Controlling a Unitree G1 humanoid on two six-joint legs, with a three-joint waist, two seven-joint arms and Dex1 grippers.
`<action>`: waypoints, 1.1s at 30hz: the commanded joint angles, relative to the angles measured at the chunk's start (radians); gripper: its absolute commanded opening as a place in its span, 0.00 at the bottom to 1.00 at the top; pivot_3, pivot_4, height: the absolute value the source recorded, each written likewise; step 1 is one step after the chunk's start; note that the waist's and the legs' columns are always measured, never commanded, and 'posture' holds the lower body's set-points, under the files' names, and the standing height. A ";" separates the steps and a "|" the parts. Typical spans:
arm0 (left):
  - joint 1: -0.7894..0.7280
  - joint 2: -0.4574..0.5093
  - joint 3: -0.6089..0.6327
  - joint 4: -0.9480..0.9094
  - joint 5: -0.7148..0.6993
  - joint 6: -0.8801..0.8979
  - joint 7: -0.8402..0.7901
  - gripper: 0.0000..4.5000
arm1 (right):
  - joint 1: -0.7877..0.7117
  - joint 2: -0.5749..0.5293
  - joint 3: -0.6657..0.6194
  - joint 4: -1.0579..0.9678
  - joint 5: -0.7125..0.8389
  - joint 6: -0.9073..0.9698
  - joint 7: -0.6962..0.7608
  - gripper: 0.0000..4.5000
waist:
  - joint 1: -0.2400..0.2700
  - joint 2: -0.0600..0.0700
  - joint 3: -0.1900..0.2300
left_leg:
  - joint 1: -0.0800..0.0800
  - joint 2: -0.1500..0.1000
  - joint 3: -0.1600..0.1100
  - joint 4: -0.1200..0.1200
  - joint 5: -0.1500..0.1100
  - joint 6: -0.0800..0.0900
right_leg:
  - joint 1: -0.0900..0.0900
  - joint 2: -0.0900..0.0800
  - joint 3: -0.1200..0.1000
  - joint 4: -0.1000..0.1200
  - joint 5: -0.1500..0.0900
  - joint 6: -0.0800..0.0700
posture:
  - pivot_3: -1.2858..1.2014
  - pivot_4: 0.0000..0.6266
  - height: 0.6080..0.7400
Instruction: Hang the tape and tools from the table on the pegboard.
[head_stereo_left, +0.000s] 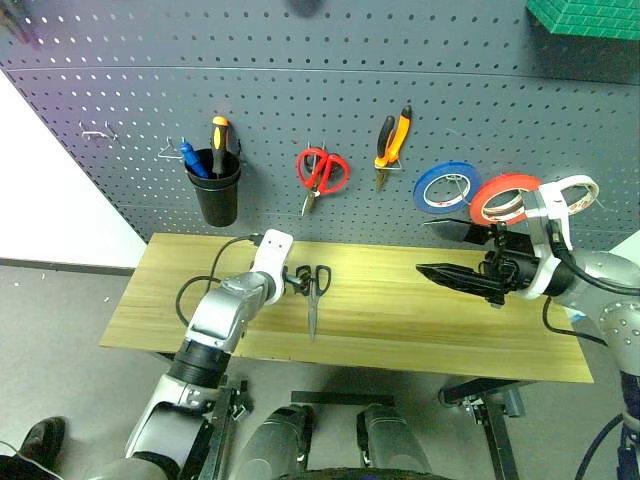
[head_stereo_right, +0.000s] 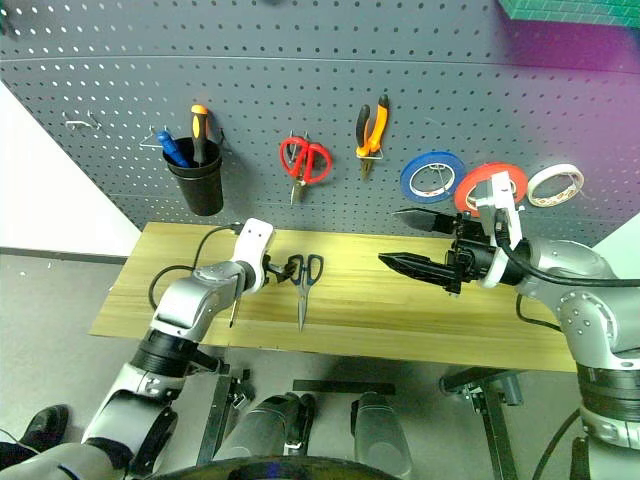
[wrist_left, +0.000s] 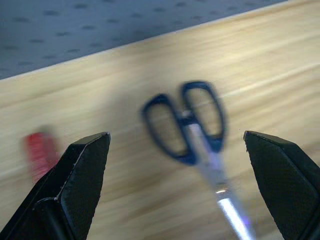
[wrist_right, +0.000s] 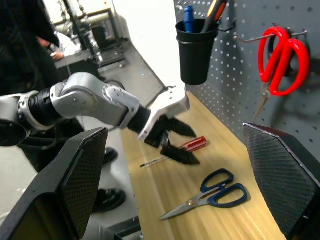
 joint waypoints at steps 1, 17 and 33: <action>-0.050 -0.032 0.014 0.061 0.020 0.034 0.028 1.00 | -0.023 0.019 -0.022 -0.024 0.012 -0.014 -0.021 0.99 | 0.000 -0.001 0.007 | 0.000 0.000 0.000 0.000 0.000 0.000 | 0.000 0.000 0.000 0.000 0.000 0.000 | 0.44 0.30 1.00; -0.072 -0.202 -0.048 0.104 0.122 0.253 0.177 1.00 | -0.025 0.042 -0.027 -0.003 0.033 0.000 -0.022 0.99 | -0.002 -0.002 0.041 | -0.004 0.000 0.001 0.001 0.000 0.004 | -0.003 0.000 0.000 -0.002 0.001 0.003 | 0.44 0.35 1.00; -0.143 -0.241 0.012 0.309 0.174 0.145 0.222 1.00 | 0.012 0.034 -0.058 -0.060 0.069 0.033 -0.067 0.99 | -0.020 -0.003 0.056 | -0.009 0.000 0.003 0.002 -0.001 0.005 | -0.007 -0.001 0.000 -0.003 0.002 0.004 | 0.42 0.37 1.00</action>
